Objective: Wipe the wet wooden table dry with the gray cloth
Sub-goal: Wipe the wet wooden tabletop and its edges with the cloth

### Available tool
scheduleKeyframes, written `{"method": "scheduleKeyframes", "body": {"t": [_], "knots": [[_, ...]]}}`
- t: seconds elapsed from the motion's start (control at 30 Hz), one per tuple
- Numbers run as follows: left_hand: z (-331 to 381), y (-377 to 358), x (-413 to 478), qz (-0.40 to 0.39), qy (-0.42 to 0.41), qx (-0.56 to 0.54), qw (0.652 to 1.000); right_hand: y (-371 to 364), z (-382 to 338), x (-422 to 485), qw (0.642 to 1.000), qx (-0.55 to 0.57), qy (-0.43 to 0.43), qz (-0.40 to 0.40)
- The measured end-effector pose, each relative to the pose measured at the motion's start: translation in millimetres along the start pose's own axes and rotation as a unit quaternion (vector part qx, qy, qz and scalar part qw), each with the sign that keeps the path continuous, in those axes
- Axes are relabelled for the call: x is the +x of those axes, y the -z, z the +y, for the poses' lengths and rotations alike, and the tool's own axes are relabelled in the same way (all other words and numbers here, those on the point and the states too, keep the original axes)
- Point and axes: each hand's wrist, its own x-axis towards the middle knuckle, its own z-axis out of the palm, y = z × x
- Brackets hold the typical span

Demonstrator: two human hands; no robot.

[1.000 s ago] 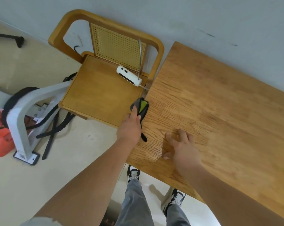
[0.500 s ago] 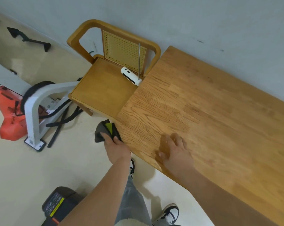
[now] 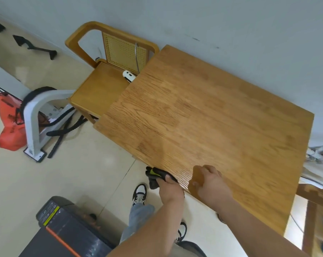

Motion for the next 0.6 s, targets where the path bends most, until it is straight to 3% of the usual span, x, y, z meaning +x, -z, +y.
{"method": "scheduleKeyframes", "body": {"t": [0.23, 0.43, 0.6], "knots": [[44, 69, 94, 0.061, -0.030, 0.006, 0.998, -5, -31, 26, 0.998, -0.048, 0.036, 0.008], [101, 148, 194, 0.126, -0.033, 0.019, 0.991, -9, -64, 43, 0.995, -0.095, -0.013, -0.001], [102, 142, 198, 0.150, -0.032, -0.015, 0.988, -11, -65, 48, 0.996, -0.077, -0.039, -0.016]]}}
